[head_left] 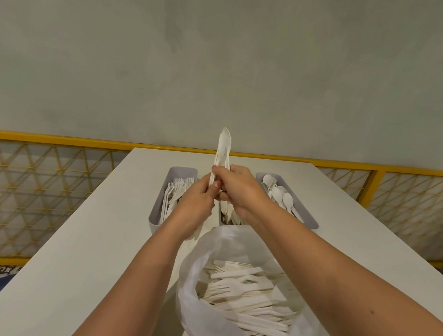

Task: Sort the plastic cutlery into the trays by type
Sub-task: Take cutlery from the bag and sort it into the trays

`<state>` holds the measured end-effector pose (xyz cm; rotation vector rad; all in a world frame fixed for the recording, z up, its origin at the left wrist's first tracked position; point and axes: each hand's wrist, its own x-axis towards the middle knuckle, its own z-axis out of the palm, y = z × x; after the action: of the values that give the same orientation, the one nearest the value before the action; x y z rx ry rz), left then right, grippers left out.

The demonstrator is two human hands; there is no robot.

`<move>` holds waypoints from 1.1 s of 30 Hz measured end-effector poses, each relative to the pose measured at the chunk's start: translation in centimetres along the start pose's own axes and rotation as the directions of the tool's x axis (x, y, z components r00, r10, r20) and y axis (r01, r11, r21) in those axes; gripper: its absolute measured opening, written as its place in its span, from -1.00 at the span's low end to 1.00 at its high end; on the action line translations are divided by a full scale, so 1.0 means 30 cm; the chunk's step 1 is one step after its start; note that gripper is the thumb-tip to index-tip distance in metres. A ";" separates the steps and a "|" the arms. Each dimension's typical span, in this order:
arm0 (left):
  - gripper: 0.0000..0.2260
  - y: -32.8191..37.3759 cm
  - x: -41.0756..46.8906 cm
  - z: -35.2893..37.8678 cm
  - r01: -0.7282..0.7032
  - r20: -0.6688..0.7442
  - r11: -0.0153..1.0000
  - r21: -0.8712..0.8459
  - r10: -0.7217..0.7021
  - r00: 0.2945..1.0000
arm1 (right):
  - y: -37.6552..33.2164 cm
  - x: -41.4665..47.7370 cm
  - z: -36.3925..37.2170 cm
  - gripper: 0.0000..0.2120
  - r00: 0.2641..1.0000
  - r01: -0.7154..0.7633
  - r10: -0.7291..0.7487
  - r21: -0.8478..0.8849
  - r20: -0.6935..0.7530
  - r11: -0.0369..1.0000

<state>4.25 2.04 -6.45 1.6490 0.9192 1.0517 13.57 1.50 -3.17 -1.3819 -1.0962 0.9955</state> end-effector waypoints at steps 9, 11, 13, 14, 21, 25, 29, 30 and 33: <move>-0.73 0.008 -0.006 0.022 0.025 -0.028 0.999 0.026 -0.025 0.999 | 0.014 0.002 -0.014 -0.77 0.996 0.047 -0.051 -0.045 -0.071 0.998; -0.72 0.015 -0.006 0.030 0.060 -0.034 0.998 -0.035 -0.061 0.998 | 0.019 0.005 -0.016 -0.82 0.996 0.038 -0.040 -0.034 -0.079 0.999; -0.71 0.021 -0.011 0.036 0.093 -0.043 0.988 -0.120 -0.099 0.994 | 0.019 0.008 -0.022 -0.85 0.997 0.012 -0.011 0.016 -0.083 1.000; -0.70 0.020 -0.012 0.038 0.102 -0.051 0.984 -0.145 -0.111 0.993 | 0.018 0.012 -0.026 -0.84 0.996 0.000 0.005 0.049 -0.086 0.999; -0.76 0.003 -0.004 0.041 0.162 -0.086 0.980 -0.117 -0.173 0.981 | 0.028 0.031 -0.062 -0.80 0.979 -0.104 0.133 0.184 -0.156 0.977; -0.76 0.003 -0.006 0.018 0.153 -0.117 0.981 -0.120 -0.167 0.979 | 0.007 0.036 -0.164 -0.88 0.981 -0.135 0.175 0.348 -0.084 0.928; -0.75 -0.002 0.003 -0.015 0.143 -0.142 0.982 -0.120 -0.160 0.977 | 0.047 0.097 -0.332 -0.88 0.964 -0.239 0.256 0.197 -0.067 0.951; -0.75 -0.004 0.006 -0.021 0.140 -0.145 0.983 -0.117 -0.156 0.977 | 0.062 0.109 -0.371 -0.86 0.956 -0.269 0.281 0.122 -0.089 0.955; -0.75 -0.004 0.009 -0.028 0.132 -0.154 0.984 -0.118 -0.150 0.977 | 0.102 0.128 -0.457 -0.84 0.927 -0.337 0.293 -0.176 -0.236 0.925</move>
<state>3.55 2.58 -6.33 1.4040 1.0515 1.1293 28.00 2.04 -4.96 -1.8382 -0.8579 0.9544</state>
